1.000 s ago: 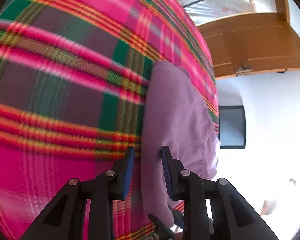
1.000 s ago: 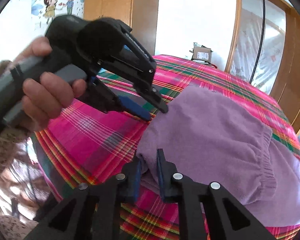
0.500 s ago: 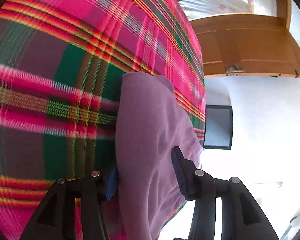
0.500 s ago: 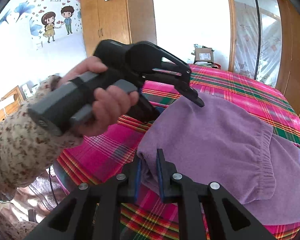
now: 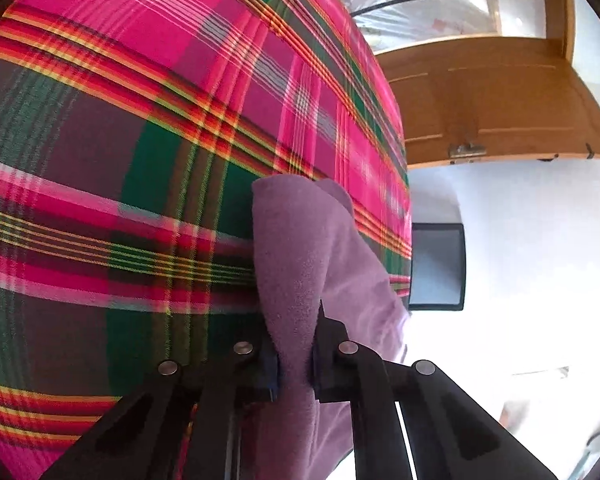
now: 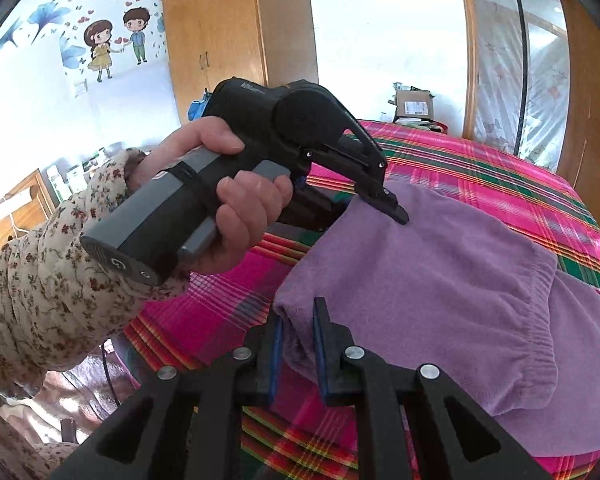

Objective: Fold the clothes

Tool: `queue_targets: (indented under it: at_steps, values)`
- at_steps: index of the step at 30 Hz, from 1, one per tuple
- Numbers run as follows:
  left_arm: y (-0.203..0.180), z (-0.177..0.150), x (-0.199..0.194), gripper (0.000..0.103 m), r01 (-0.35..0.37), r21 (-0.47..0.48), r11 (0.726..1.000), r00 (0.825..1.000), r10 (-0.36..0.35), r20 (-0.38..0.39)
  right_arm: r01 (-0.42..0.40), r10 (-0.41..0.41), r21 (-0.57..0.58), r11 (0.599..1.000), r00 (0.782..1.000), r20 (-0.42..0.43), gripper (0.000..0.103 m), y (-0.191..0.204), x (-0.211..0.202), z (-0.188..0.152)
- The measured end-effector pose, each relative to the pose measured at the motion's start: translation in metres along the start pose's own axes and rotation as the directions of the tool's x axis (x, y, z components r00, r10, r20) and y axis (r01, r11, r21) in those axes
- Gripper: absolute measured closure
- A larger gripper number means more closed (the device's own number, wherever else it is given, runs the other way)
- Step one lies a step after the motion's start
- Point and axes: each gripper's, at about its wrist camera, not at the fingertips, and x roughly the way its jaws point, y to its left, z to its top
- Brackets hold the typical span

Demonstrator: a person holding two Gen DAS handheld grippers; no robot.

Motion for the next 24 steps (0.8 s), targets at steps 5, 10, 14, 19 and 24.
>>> queue_targets:
  at_steps: [5, 10, 14, 19, 24]
  values:
    - [0.009, 0.0, -0.027, 0.092, 0.037, 0.03, 0.999, 0.999, -0.037, 0.025, 0.002, -0.002, -0.017, 1.0, 1.0, -0.002, 0.089, 0.015, 0.0, 0.004]
    - [0.013, 0.001, -0.055, 0.092, 0.048, 0.045, 0.998, 0.996, -0.051, 0.073, -0.016, 0.017, -0.037, 0.999, 1.0, 0.001, 0.089, 0.028, 0.006, 0.014]
    - [0.026, -0.001, -0.078, 0.092, 0.047, 0.035, 0.998, 0.993, -0.051, 0.106, -0.058, 0.058, -0.069, 0.996, 0.998, -0.006, 0.089, 0.044, 0.015, 0.022]
    - [0.043, -0.004, -0.104, 0.092, 0.016, 0.024, 1.0, 0.99, -0.019, 0.14, -0.135, 0.133, -0.099, 0.986, 0.991, -0.027, 0.089, 0.064, 0.029, 0.032]
    - [0.06, -0.008, -0.129, 0.092, -0.015, 0.011, 1.0, 0.985, 0.013, 0.173, -0.195, 0.187, -0.142, 0.97, 0.98, -0.068, 0.089, 0.089, 0.048, 0.036]
